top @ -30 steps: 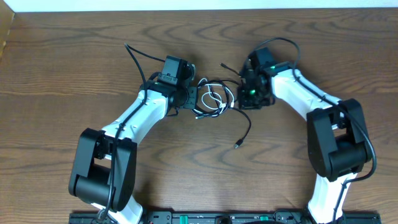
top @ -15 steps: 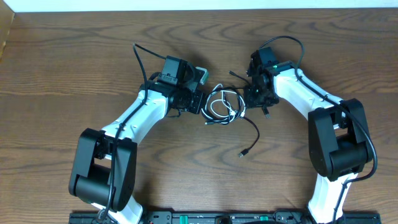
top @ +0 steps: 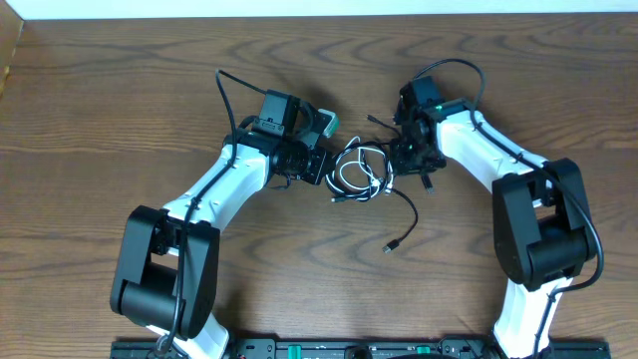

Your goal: Untangle cables

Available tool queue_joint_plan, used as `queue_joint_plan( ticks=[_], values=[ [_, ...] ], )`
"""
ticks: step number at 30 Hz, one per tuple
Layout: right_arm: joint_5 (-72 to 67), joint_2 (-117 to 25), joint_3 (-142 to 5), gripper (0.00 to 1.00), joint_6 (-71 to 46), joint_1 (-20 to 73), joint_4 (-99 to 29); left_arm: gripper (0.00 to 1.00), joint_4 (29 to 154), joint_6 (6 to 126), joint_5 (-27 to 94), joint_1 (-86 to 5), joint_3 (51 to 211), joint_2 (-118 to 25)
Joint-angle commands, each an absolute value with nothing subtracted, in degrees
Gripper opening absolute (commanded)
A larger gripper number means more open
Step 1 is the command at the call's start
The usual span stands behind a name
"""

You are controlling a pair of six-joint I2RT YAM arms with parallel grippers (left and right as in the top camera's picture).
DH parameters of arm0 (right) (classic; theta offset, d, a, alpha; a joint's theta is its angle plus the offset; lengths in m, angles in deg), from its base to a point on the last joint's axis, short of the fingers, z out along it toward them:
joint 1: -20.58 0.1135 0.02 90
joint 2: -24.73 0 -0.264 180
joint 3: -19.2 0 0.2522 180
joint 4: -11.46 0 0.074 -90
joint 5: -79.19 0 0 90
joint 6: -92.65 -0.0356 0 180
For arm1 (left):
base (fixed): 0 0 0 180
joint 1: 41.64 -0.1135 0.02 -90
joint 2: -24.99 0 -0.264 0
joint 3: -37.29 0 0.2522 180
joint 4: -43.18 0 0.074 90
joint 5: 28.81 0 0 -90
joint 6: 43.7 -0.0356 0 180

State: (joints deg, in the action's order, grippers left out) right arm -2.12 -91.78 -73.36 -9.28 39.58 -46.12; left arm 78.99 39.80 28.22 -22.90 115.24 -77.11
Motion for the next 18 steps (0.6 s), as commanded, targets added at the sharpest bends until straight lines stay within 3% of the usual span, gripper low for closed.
queue_joint_plan(
  ticks=[1, 11, 18],
  values=[
    [4.72, -90.14, -73.41, 0.36, -2.52, 40.11, -47.21, 0.08, 79.14, 38.36, 26.89, -23.09, 114.91, -76.37],
    [5.22, -90.14, -73.41, 0.42, 1.85, 40.06, -49.29, 0.08, 79.20, 38.36, 26.89, -23.07, 114.91, -76.39],
    [7.19, -90.14, -73.41, 0.42, 2.35, 40.19, -50.27, 0.08, 79.18, 38.34, 26.89, -23.07, 114.91, -76.39]
  ],
)
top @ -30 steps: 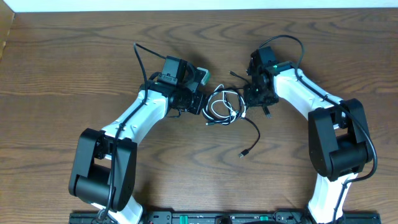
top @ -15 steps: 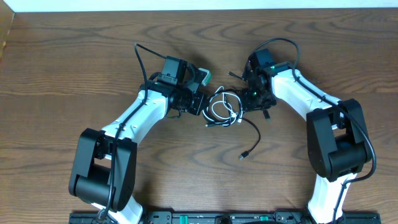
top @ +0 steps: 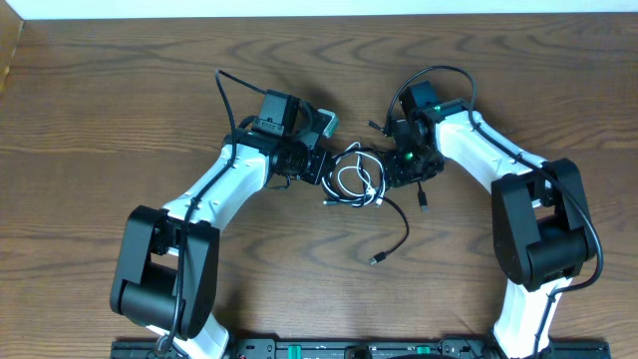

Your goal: Untangle cables

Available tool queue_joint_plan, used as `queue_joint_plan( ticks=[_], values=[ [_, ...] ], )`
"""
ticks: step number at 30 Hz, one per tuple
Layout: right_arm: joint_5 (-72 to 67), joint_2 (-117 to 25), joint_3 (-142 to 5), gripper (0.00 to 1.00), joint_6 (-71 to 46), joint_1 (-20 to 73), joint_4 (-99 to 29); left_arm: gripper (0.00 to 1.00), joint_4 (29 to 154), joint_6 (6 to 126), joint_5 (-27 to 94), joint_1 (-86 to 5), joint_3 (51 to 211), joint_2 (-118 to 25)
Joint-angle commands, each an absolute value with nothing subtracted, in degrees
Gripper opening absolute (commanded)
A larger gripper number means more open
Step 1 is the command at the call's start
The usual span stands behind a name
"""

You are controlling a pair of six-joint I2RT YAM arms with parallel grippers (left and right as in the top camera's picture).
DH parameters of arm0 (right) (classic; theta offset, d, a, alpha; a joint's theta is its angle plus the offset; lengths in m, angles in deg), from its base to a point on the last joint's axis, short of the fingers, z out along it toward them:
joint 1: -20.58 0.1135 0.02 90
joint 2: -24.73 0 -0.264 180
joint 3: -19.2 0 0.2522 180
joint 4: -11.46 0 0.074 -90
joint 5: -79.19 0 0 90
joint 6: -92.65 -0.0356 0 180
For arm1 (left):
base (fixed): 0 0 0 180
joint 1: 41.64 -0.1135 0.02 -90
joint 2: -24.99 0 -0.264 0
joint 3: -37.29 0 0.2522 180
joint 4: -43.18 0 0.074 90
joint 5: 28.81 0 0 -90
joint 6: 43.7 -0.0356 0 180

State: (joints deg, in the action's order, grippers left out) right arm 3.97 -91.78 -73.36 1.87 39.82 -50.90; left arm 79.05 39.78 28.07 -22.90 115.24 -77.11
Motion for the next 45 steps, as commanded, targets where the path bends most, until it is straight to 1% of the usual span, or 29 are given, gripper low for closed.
queue_joint_plan(
  ticks=[1, 6, 11, 15, 18, 21, 25, 28, 30, 32, 40, 45],
  values=[
    [7.65, -90.14, -73.41, 0.41, 1.52, 40.28, -50.05, 0.08, 79.18, 38.21, 26.87, -23.07, 114.91, -76.39],
    [7.34, -90.14, -73.41, 0.41, 1.46, 40.61, -50.90, 0.08, 79.51, 37.00, 26.89, -23.07, 114.91, -76.39],
    [7.36, -90.14, -73.41, 0.44, 2.94, 40.67, -50.90, 0.08, 79.62, 36.63, 26.87, -23.05, 114.91, -76.39],
    [7.56, -90.14, -73.41, 0.44, 0.67, 41.16, -49.72, 0.08, 79.62, 36.63, 26.87, -23.03, 114.91, -76.39],
    [7.30, -90.46, -73.41, 0.41, -0.23, 42.62, -48.26, 0.08, 79.62, 36.65, 26.87, -23.03, 114.91, -76.39],
    [2.01, -90.95, -73.14, 0.40, -3.00, 44.39, -46.68, 0.08, 79.62, 36.65, 26.87, -23.03, 114.91, -76.39],
    [-10.50, -91.45, -72.75, 0.40, -4.86, 46.77, -46.05, 0.08, 79.86, 36.63, 26.89, -23.03, 114.91, -76.39],
    [-20.37, -91.67, -72.38, 0.41, -5.06, 47.65, -45.48, 0.08, 79.88, 36.63, 26.89, -23.03, 114.91, -76.39],
    [-24.42, -91.75, -71.94, 0.43, -5.06, 47.73, -44.46, 0.08, 79.88, 36.63, 26.89, -23.03, 114.91, -76.39],
    [-26.56, -91.80, -71.66, 0.45, -5.03, 47.54, -43.49, 0.08, 79.93, 36.61, 26.89, -23.03, 114.91, -76.39],
    [-27.39, -91.97, -71.50, 0.44, -5.06, 45.75, -37.33, 0.08, 80.04, 36.22, 26.89, -23.03, 114.91, -76.39],
    [-27.43, -92.26, -71.50, 0.49, -5.03, 45.40, -35.19, 0.08, 80.04, 36.24, 26.89, -23.03, 114.91, -76.39]
  ],
)
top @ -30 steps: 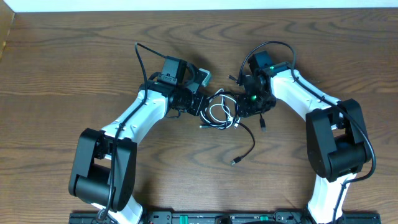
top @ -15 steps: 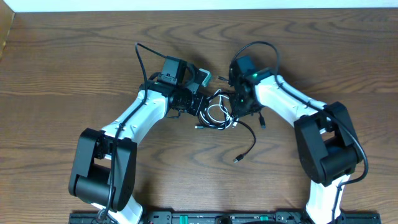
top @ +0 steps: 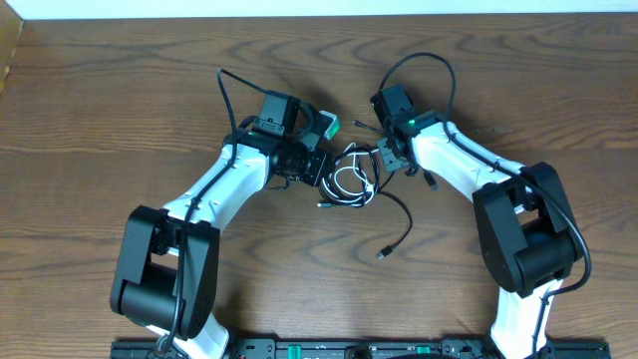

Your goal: Untangle cables

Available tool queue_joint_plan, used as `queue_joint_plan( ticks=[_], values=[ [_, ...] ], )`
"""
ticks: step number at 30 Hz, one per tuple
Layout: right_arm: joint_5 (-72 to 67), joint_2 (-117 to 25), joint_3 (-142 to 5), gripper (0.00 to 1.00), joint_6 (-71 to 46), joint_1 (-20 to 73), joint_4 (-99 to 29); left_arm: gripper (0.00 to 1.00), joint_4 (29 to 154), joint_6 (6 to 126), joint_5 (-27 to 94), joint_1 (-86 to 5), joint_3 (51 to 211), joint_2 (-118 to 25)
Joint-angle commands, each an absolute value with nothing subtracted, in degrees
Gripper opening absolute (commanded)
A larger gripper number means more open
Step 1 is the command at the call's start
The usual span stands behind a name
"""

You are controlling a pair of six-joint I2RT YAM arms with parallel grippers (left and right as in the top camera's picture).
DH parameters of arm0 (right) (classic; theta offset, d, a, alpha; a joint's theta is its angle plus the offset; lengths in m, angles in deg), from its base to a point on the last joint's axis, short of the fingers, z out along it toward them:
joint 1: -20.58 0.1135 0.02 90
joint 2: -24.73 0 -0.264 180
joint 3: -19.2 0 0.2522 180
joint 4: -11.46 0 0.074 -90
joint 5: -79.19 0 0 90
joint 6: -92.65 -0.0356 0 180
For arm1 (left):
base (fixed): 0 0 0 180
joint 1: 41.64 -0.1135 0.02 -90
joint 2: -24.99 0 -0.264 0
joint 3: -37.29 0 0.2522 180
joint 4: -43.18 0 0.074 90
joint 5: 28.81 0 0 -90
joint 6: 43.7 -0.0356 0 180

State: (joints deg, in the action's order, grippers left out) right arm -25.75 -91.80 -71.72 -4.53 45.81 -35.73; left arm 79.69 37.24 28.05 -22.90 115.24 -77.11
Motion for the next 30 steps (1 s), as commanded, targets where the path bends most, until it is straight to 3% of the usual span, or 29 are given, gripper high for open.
queue_joint_plan(
  ticks=[1, 9, 16, 22, 30],
  values=[
    [-27.43, -92.32, -71.50, 0.50, -5.03, 45.29, -35.06, 0.08, 80.06, 36.24, 26.89, -23.03, 114.91, -76.39],
    [-26.41, -92.61, -70.74, 0.59, -5.03, 42.16, -35.12, 0.08, 80.04, 36.22, 26.89, -23.03, 114.91, -76.39],
    [-14.21, -92.61, -70.59, 0.60, -4.99, 39.28, -35.08, 0.08, 80.04, 36.22, 26.87, -23.03, 114.91, -76.39],
    [-13.80, -92.61, -70.59, 0.50, -4.99, 38.99, -34.42, 0.08, 80.04, 36.24, 26.84, -22.96, 114.91, -76.39],
    [-13.84, -92.61, -70.59, 0.55, -4.99, 38.99, -33.75, 0.08, 80.01, 36.22, 26.62, -22.92, 114.91, -76.39]
  ],
)
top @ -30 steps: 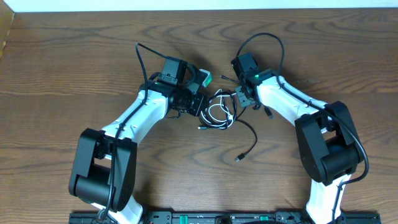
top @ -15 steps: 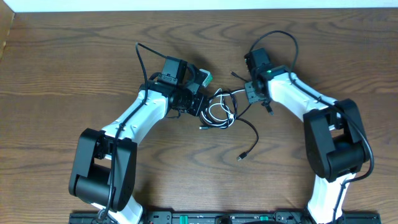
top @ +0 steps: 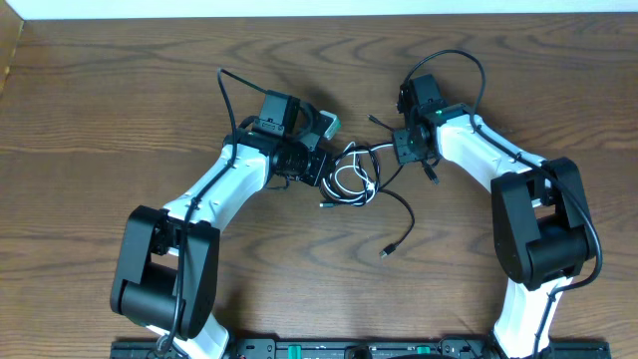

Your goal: Untangle cables

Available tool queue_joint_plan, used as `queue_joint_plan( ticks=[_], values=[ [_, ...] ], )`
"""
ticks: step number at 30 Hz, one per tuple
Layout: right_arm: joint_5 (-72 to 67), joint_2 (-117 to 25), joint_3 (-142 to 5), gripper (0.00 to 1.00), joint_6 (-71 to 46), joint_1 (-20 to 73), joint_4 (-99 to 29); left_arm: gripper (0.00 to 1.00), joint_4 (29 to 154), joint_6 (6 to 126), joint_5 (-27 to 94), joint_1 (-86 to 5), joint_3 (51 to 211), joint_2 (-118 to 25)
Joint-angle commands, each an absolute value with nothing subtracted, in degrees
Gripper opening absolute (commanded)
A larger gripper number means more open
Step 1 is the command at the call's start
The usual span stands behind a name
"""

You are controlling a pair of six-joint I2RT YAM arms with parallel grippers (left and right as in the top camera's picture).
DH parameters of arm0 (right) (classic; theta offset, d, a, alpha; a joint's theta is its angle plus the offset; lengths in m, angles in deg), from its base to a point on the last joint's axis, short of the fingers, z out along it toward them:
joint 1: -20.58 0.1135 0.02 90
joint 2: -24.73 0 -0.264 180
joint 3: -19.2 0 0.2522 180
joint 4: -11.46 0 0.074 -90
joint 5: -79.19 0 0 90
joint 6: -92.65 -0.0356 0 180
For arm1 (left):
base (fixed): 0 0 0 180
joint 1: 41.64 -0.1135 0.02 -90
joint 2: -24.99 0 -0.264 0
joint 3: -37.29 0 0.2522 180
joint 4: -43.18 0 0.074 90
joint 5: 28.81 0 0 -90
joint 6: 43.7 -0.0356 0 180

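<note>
A tangle of a white cable (top: 346, 179) and a black cable (top: 399, 204) lies mid-table between the arms. The black cable's tail curls toward the front and ends in a plug (top: 384, 251). My left gripper (top: 324, 170) sits at the tangle's left edge and looks shut on it, though its fingers are dark and hard to read. My right gripper (top: 396, 150) is at the tangle's upper right, apparently shut on a black strand (top: 369, 149) that runs straight from the loops. Another short black end (top: 430, 176) sticks out under the right wrist.
The brown wooden table (top: 120, 90) stretches wide on all sides. A pale wall strip (top: 299, 8) marks the far edge. Each arm's own black lead arches above its wrist, left (top: 221, 90) and right (top: 459, 60). The arm bases stand at the front edge.
My right gripper has moved about twenty pixels to the right, away from the tangle, and the black strand now runs straighter between them. The left gripper and the white loops have stayed put.
The right gripper was first at the tangle's right side. It then sat closer in, with the loops and the tail plug shifted leftward. Later it was at the tangle's upper edge. Now it is further right with a strand drawn out. The left gripper never moved.
</note>
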State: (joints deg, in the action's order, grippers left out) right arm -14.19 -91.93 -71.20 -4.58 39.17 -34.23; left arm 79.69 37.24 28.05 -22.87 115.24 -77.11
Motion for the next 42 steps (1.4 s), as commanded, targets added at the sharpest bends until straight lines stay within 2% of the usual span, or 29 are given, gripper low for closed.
queue_joint_plan(
  ticks=[1, 7, 8, 9, 10, 11, 12, 18, 28, 29, 30, 31, 32, 40, 42],
  values=[
    [-13.84, -92.61, -70.59, 0.55, -4.99, 38.99, -33.42, 0.08, 80.01, 36.22, 26.60, -22.92, 114.91, -76.39],
    [-13.80, -92.61, -70.59, 0.60, -4.84, 38.99, -30.86, 0.08, 80.01, 35.32, 23.87, -22.85, 114.91, -76.39],
    [-13.66, -92.61, -70.59, 0.55, -4.16, 38.99, -30.51, 0.08, 80.01, 35.32, 23.87, -22.85, 114.91, -76.48],
    [-13.47, -92.61, -70.59, 0.42, -3.40, 38.99, -30.23, 0.08, 80.04, 35.15, 23.85, -22.85, 114.91, -76.48],
    [-13.36, -92.61, -70.59, 0.18, -2.74, 38.99, -30.07, 0.08, 80.04, 35.15, 23.85, -22.85, 114.91, -76.50],
    [-13.36, -92.61, -70.61, 0.06, -2.43, 38.99, -29.92, 0.08, 80.04, 35.15, 23.85, -22.85, 114.91, -76.50],
    [-13.34, -92.61, -70.61, 0.01, -2.41, 38.99, -29.90, 0.08, 80.04, 35.15, 23.85, -22.83, 114.91, -76.50],
    [-12.22, -91.03, -70.63, 0.01, -2.39, 38.97, -31.78, 0.08, 80.01, 34.64, 23.87, -22.24, 114.91, -76.61],
    [-0.57, -84.87, -70.61, 0.01, 0.58, 38.99, -33.20, 0.08, 79.55, 34.51, 23.89, -21.89, 114.91, -77.79],
    [0.39, -84.87, -70.61, 0.04, 0.60, 38.99, -33.59, 0.08, 79.47, 34.51, 23.89, -21.89, 114.91, -77.79],
    [0.41, -84.87, -70.63, 0.11, 0.58, 38.97, -34.16, 0.08, 79.36, 34.51, 23.89, -21.89, 114.91, -77.79],
    [0.39, -84.87, -70.63, 0.20, 0.58, 38.97, -34.97, 0.08, 79.31, 34.51, 23.89, -21.89, 114.91, -77.79],
    [0.56, -84.80, -70.63, 0.34, 0.56, 38.97, -35.69, 0.08, 79.31, 34.51, 23.89, -21.89, 114.91, -77.79],
    [3.19, -79.25, -70.63, 0.54, -2.72, 38.38, -38.10, 0.08, 79.12, 34.27, 23.89, -21.89, 114.91, -77.79],
    [6.73, -78.03, -70.63, 0.54, -5.06, 38.29, -38.03, 0.07, 79.12, 34.27, 23.89, -21.89, 114.91, -77.79]
  ],
)
